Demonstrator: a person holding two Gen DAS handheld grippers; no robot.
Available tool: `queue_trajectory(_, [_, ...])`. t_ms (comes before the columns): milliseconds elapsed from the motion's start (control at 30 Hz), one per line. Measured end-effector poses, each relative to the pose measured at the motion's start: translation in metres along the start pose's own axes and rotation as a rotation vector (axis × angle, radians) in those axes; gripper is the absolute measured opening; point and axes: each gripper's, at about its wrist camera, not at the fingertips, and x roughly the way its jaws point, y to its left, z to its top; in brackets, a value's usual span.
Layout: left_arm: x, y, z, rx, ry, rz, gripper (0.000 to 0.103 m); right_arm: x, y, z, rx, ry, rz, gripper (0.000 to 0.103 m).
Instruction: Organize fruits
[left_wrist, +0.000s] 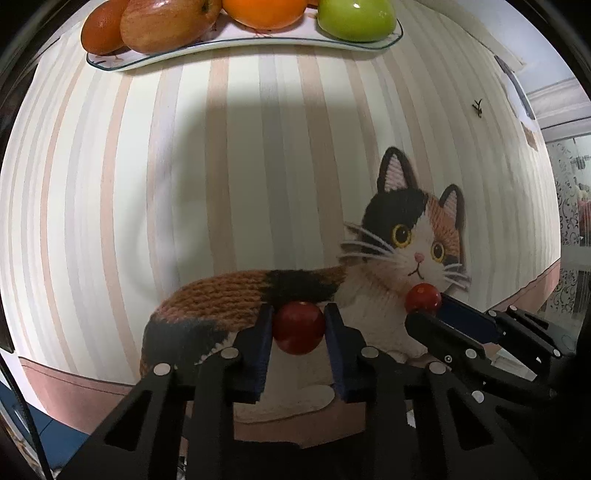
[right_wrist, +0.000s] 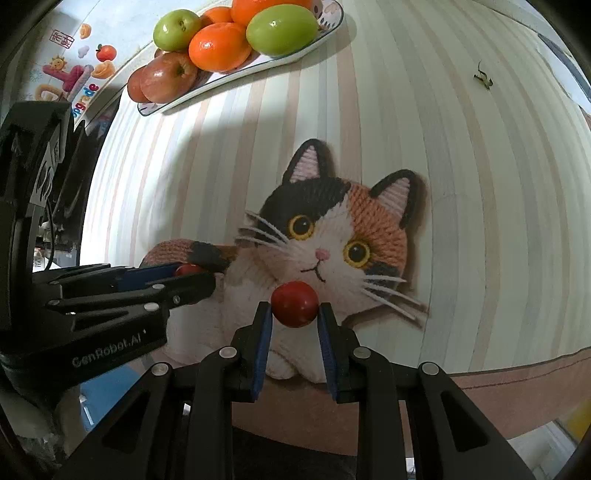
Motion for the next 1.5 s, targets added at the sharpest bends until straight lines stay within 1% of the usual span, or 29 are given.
queue_trajectory(100, [-0.009,0.006,-0.001,-0.01,-0.03,-0.013,0.025,-0.004,0.001,0.003,0.001,-0.017,0.005,0.027])
queue_trajectory(133, [-0.014,0.012,0.01,-0.015,-0.039,-0.017,0.025,-0.007,0.0,0.005,0.005,-0.028,0.009,0.027])
queue_trajectory(267, [-0.044,0.017,0.023,-0.047,-0.105,-0.05,0.025,-0.02,0.0,0.019,0.025,-0.071,0.034,0.027])
queue_trajectory(400, [-0.082,0.022,0.047,-0.089,-0.196,-0.094,0.025,-0.031,0.003,0.041,0.035,-0.121,0.063,0.027])
queue_trajectory(500, [-0.102,0.036,0.072,-0.105,-0.252,-0.111,0.025,-0.038,0.007,0.063,0.058,-0.161,0.114,0.027])
queue_trajectory(600, [-0.111,0.044,0.098,-0.115,-0.28,-0.115,0.025,-0.039,0.012,0.088,0.074,-0.198,0.157,0.027])
queue_trajectory(633, [-0.111,0.048,0.106,-0.118,-0.283,-0.111,0.025,-0.038,0.014,0.098,0.088,-0.209,0.179,0.027])
queue_trajectory(667, [-0.115,0.057,0.105,-0.117,-0.282,-0.109,0.025,-0.036,0.016,0.107,0.099,-0.215,0.195,0.027])
queue_trajectory(700, [-0.111,0.059,0.115,-0.121,-0.276,-0.103,0.025,-0.033,0.019,0.115,0.111,-0.224,0.208,0.027])
queue_trajectory(733, [-0.114,0.068,0.117,-0.123,-0.271,-0.103,0.025,-0.031,0.022,0.123,0.118,-0.231,0.218,0.027])
queue_trajectory(800, [-0.107,0.073,0.126,-0.127,-0.249,-0.097,0.025,-0.026,0.026,0.136,0.121,-0.238,0.226,0.027])
queue_trajectory(933, [-0.096,0.078,0.143,-0.125,-0.222,-0.074,0.025,-0.014,0.037,0.152,0.098,-0.237,0.197,0.027])
queue_trajectory(1100, [-0.09,0.078,0.149,-0.127,-0.203,-0.055,0.026,-0.004,0.042,0.162,0.086,-0.239,0.177,0.028])
queue_trajectory(1167, [-0.09,0.077,0.149,-0.145,-0.199,-0.052,0.028,-0.001,0.042,0.165,0.089,-0.24,0.166,0.029])
queue_trajectory(1200, [-0.09,0.075,0.15,-0.143,-0.201,-0.046,0.03,0.0,0.042,0.166,0.092,-0.232,0.164,0.036])
queue_trajectory(1233, [-0.091,0.073,0.149,-0.138,-0.206,-0.032,0.032,-0.001,0.041,0.168,0.099,-0.232,0.16,0.052])
queue_trajectory(1267, [-0.092,0.071,0.149,-0.126,-0.216,-0.018,0.036,-0.001,0.042,0.167,0.104,-0.239,0.157,0.061])
queue_trajectory(1300, [-0.094,0.068,0.148,-0.111,-0.227,-0.007,0.043,-0.002,0.042,0.167,0.105,-0.246,0.16,0.072])
queue_trajectory(1333, [-0.096,0.067,0.147,-0.105,-0.236,0.003,0.051,-0.004,0.043,0.167,0.109,-0.248,0.158,0.073])
queue_trajectory(1400, [-0.101,0.067,0.144,-0.101,-0.254,0.013,0.059,-0.007,0.041,0.165,0.12,-0.254,0.158,0.075])
queue_trajectory(1467, [-0.106,0.068,0.141,-0.098,-0.269,0.029,0.071,-0.012,0.04,0.161,0.124,-0.253,0.147,0.08])
queue_trajectory(1500, [-0.109,0.07,0.138,-0.097,-0.278,0.043,0.08,-0.016,0.039,0.158,0.131,-0.254,0.133,0.083])
